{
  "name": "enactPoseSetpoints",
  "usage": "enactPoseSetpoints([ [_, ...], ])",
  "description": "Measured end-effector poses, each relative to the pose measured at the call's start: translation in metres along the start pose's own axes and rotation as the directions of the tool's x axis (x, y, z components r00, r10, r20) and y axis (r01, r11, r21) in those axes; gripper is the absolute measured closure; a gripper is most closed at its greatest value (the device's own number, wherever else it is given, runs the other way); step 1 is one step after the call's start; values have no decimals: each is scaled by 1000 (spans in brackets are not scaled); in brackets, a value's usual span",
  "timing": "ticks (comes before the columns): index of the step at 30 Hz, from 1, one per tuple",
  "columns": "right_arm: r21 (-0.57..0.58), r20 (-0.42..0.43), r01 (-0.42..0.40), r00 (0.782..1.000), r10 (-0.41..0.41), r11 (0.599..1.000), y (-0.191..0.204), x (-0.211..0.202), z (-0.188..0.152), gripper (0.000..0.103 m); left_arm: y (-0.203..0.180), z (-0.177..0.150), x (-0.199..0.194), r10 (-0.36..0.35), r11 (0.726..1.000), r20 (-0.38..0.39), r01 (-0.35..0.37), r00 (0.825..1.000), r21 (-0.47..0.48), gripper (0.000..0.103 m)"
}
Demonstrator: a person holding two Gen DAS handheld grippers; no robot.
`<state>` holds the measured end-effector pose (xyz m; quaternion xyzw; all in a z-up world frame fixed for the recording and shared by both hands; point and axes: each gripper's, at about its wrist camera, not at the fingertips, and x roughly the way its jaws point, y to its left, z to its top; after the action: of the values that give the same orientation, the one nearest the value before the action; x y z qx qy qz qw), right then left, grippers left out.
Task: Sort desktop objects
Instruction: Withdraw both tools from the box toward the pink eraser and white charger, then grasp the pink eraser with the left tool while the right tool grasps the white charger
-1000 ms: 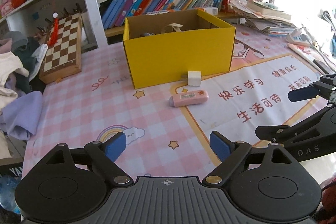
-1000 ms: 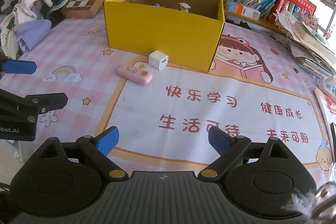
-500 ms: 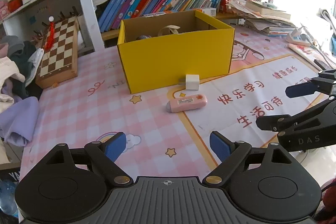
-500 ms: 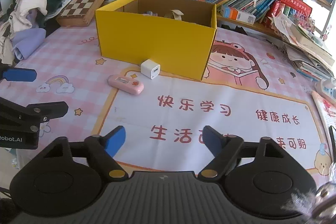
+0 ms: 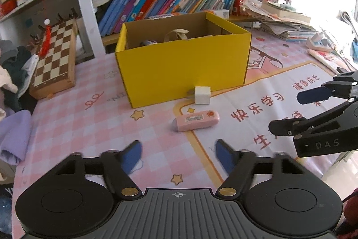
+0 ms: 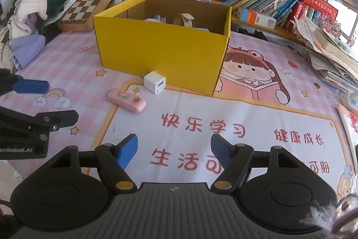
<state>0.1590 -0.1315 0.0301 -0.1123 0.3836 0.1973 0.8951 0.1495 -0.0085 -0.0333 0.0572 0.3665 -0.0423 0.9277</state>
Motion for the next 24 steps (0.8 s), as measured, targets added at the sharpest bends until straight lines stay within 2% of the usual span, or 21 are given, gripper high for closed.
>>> enactPoseSetpoints([
  [11, -23, -19, -52, 998, 52, 998, -17, 22, 16, 37, -11, 12, 33, 1, 1000, -46, 0, 999, 17, 40],
  [19, -53, -29, -69, 997, 67, 996, -28, 35, 25, 37, -27, 20, 63, -3, 999, -88, 6, 996, 39, 33],
  [21, -58, -30, -71, 997, 70, 996, -31, 36, 27, 37, -26, 23, 69, -5, 1000, -89, 6, 996, 15, 28],
  [24, -66, -30, -74, 997, 72, 995, -35, 40, 29, 37, -23, 27, 78, -11, 999, -92, 8, 996, -33, 25],
])
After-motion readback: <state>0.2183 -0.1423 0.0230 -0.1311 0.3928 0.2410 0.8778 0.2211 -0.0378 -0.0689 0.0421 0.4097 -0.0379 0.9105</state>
